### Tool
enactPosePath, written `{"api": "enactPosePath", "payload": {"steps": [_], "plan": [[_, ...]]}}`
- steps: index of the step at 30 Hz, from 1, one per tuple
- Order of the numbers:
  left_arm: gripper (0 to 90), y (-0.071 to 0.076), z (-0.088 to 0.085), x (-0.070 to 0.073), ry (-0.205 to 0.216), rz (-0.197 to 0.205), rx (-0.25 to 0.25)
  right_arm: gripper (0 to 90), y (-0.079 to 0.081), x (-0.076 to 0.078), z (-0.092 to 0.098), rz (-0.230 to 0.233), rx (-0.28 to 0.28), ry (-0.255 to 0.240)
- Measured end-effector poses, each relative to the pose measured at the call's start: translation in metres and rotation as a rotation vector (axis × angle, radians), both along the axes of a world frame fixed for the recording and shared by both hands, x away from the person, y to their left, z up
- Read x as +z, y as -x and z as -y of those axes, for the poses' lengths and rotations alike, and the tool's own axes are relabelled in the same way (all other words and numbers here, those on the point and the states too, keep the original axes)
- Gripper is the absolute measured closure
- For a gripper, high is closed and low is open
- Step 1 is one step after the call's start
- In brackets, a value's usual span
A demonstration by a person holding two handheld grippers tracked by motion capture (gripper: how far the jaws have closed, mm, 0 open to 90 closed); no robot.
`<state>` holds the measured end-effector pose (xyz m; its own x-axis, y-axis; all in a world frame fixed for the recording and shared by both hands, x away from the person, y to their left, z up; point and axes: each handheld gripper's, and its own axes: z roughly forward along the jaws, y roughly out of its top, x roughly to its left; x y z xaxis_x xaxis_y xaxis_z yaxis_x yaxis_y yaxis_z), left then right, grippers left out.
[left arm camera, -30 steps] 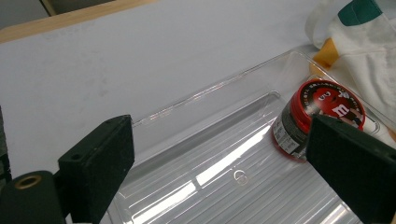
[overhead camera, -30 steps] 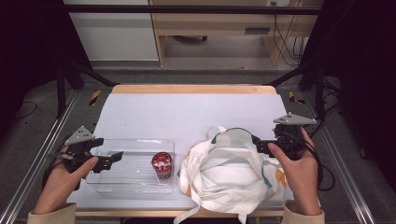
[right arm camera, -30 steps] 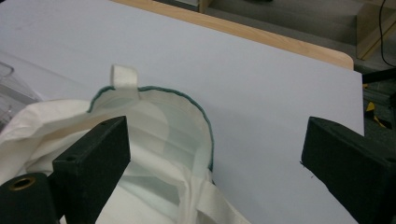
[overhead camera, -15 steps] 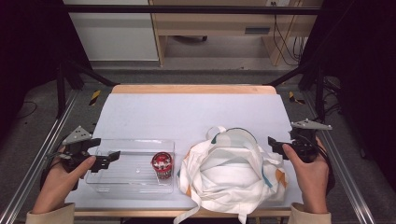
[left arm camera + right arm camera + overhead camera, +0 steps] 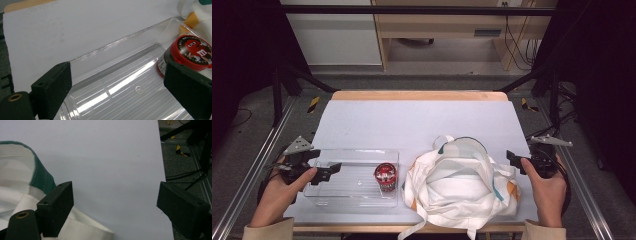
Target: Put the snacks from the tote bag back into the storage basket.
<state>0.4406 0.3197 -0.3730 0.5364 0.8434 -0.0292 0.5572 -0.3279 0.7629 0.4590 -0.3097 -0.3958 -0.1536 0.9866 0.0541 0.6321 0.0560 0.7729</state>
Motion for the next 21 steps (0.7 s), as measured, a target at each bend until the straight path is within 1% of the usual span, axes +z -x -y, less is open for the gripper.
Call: {"api": "enactPosePath", "payload": {"steps": [1, 4, 11, 16, 21], "plan": [[8.0, 0.000, 0.000, 0.000, -0.002, -0.003, -0.001, 13.6, 0.000, -0.003, 0.001, 0.003, -0.008, -0.002], [8.1, -0.001, 0.001, -0.001, -0.002, -0.005, -0.002, 12.3, -0.002, -0.009, 0.003, -0.011, -0.018, -0.011], [8.0, -0.002, 0.003, -0.003, -0.011, -0.012, -0.009, 11.2, -0.006, -0.025, 0.003, -0.044, -0.008, -0.017], [8.1, -0.002, 0.006, -0.005, -0.017, -0.018, -0.016, 10.5, -0.007, -0.033, 0.002, -0.061, -0.006, -0.023], [8.1, -0.002, 0.009, -0.006, -0.020, -0.018, -0.024, 9.7, -0.006, -0.037, 0.002, -0.071, -0.012, -0.037]]}}
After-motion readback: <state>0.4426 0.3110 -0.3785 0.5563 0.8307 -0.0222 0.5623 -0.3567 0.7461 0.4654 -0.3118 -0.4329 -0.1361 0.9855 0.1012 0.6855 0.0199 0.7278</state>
